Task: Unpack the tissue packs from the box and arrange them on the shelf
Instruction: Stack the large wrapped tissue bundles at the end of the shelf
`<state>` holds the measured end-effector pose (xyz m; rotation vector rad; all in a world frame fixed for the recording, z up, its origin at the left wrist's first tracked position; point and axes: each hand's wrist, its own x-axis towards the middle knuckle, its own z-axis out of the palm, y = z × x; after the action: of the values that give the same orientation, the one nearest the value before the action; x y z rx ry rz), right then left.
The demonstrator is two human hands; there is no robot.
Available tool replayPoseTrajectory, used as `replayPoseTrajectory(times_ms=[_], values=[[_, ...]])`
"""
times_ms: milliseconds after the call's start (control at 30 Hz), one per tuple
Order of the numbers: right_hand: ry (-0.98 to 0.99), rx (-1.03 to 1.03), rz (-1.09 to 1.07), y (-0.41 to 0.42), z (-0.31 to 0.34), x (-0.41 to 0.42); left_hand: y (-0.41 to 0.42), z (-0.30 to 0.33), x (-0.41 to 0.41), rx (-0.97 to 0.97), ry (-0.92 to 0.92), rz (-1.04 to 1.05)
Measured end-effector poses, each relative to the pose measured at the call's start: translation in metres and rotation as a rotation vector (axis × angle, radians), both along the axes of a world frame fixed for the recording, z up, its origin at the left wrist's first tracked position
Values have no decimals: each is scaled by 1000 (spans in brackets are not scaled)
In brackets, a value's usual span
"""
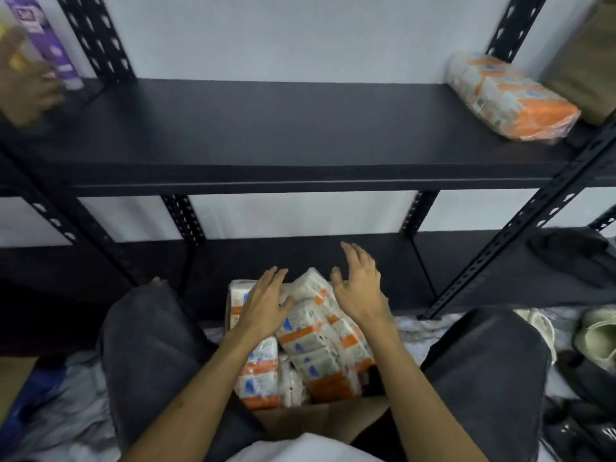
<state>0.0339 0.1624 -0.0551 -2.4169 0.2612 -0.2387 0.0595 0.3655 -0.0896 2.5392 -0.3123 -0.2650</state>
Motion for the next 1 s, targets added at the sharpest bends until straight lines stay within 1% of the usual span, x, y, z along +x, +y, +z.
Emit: replayPoseTrajectory(times_ms=[67, 133, 167, 200, 267, 367, 433, 533, 567, 633, 700, 767, 833, 900, 1000], values=[[167, 114, 54, 11, -38, -16, 6, -12, -2, 18, 111, 2], [369, 217, 120, 14, -67, -32, 11, -23, -2, -30, 207, 9], [450, 223, 160, 15, -78, -37, 13, -27, -4, -52, 269, 8], [487, 206, 188, 15, -87, -39, 15, -30, -6, -48, 326, -1], [477, 189, 187, 15, -93, -37, 14, -38, -9, -38, 365, -15], [467, 197, 202, 17, -94, -32, 8, -45, -10, -13, 348, 13], [457, 181, 240, 15, -96, -33, 6, -47, -6, 69, 346, -9], [425, 271, 229, 9, -96, -36, 2, -42, -4, 194, 297, -116], [413, 306, 213, 7, -96, -38, 1, -41, -3, 191, 273, -139], [395, 390, 161, 1, -93, -41, -5, -36, -2, 113, 282, -163], [375, 559, 129, -9, -91, -43, -10, -31, -2, 27, 304, -168], [403, 699, 176, -19, -82, -45, -14, -26, -2, -3, 276, -145], [471, 736, 262, -28, -71, -46, -17, -18, -2, -24, 221, -104], [485, 742, 312, -31, -68, -49, -17, -8, 2, -100, 188, -76], [439, 830, 251, -24, -68, -56, -19, 12, 14, -185, 132, -78]])
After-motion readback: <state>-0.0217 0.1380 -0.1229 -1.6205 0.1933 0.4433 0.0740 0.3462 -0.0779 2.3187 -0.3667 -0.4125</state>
